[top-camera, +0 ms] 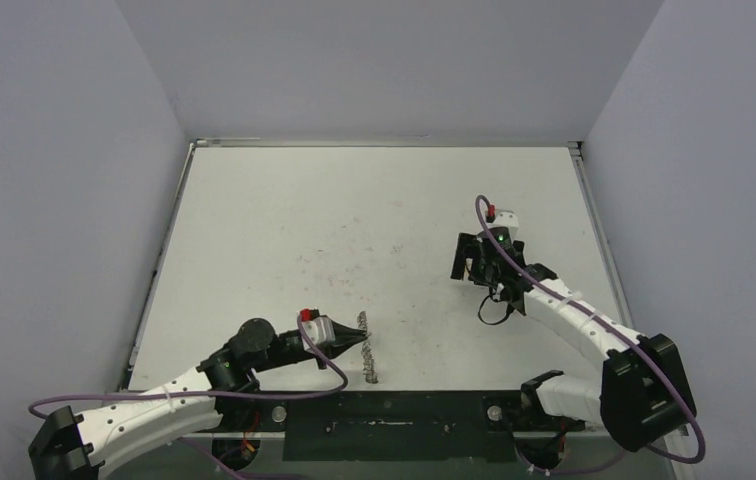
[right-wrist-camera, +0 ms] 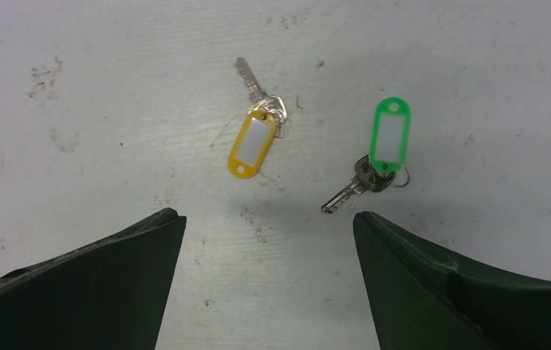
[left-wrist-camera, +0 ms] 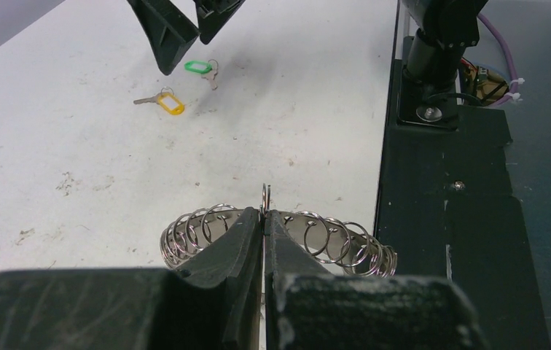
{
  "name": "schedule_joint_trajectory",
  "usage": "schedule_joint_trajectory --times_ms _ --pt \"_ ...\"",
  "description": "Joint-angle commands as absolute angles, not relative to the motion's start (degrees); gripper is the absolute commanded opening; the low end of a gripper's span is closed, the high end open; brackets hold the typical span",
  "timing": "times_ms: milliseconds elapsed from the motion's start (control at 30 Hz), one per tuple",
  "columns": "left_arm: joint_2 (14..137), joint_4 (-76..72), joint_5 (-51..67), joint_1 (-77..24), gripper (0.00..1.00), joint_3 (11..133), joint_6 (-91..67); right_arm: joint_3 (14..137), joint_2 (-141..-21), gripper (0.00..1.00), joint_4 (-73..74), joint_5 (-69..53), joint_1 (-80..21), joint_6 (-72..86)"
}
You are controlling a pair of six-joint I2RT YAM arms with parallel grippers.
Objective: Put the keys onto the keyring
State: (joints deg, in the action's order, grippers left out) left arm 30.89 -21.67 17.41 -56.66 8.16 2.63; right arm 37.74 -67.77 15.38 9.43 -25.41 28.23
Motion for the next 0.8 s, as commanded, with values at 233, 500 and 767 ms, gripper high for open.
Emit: schedule_joint_trajectory --times_ms 233,500,767 --pt "31.65 -25.10 19.55 -56.95 0.00 9.31 2.07 42.61 -80.12 0.71 9.08 -10.82 -12.47 25.65" --pt "32.25 -24.74 19.71 -56.95 0.00 9.49 2.36 45.58 -88.90 0.53 6.39 -18.27 -9.40 25.05" --pt "31.97 -24.70 19.70 -56.96 0.00 9.15 2.45 46.94 -92.52 0.32 4.67 -19.86 -7.52 25.00"
